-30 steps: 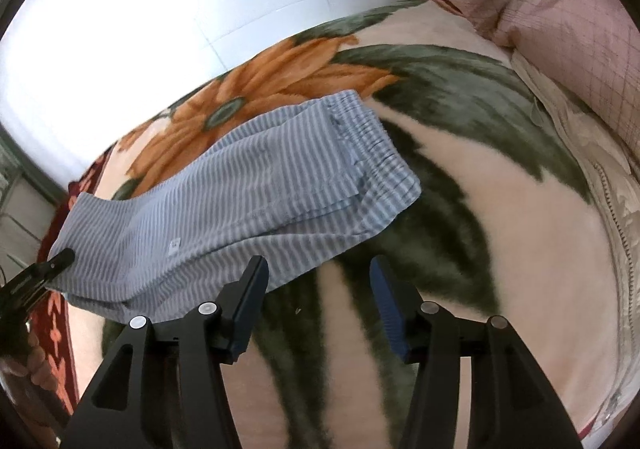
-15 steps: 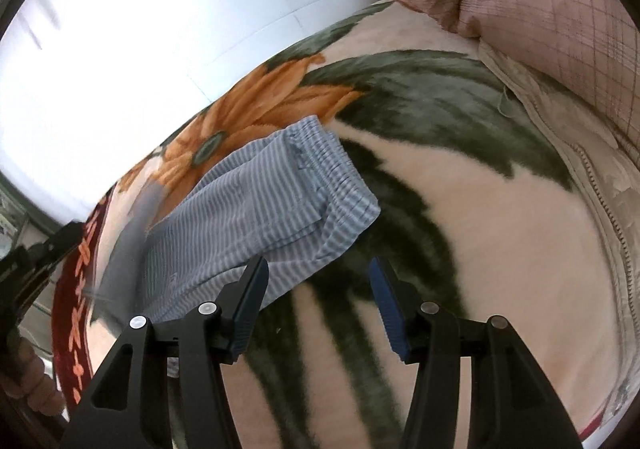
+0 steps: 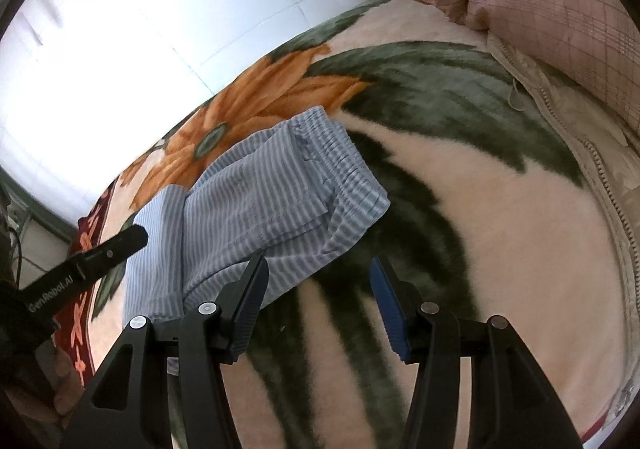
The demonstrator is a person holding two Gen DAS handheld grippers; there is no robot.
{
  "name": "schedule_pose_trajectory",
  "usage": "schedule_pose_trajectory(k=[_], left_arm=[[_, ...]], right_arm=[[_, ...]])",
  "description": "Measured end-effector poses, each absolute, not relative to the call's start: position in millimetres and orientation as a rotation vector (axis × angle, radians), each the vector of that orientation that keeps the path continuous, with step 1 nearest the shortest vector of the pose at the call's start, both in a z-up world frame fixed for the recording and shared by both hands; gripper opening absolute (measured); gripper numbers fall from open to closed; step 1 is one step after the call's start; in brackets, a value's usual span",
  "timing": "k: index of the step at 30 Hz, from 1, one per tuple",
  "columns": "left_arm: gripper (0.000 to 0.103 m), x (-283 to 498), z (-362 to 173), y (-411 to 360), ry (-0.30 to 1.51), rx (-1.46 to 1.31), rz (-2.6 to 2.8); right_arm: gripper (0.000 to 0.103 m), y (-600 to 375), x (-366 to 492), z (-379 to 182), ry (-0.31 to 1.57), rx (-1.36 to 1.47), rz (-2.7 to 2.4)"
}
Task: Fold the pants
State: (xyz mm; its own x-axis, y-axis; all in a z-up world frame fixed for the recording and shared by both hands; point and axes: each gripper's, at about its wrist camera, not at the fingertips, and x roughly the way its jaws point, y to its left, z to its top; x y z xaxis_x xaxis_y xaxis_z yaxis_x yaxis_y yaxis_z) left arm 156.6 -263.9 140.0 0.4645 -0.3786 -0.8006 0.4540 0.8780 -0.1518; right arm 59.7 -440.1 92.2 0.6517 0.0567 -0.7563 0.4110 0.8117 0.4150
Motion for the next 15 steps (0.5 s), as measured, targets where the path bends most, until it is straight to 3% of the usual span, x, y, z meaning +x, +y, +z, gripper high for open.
schedule_pose_trajectory(k=[4, 15], left_arm=[[0.026, 159.5, 135.0, -246.1, 0.979, 0.094, -0.468], [0.046, 156.8, 124.8, -186.2, 1.008, 0.062, -0.361]], right_arm=[[0.054, -431.9, 63.1, 92.5, 0.856, 0.576, -0.201], [0.054, -407.6, 84.2, 93.8, 0.881, 0.594, -0.058]])
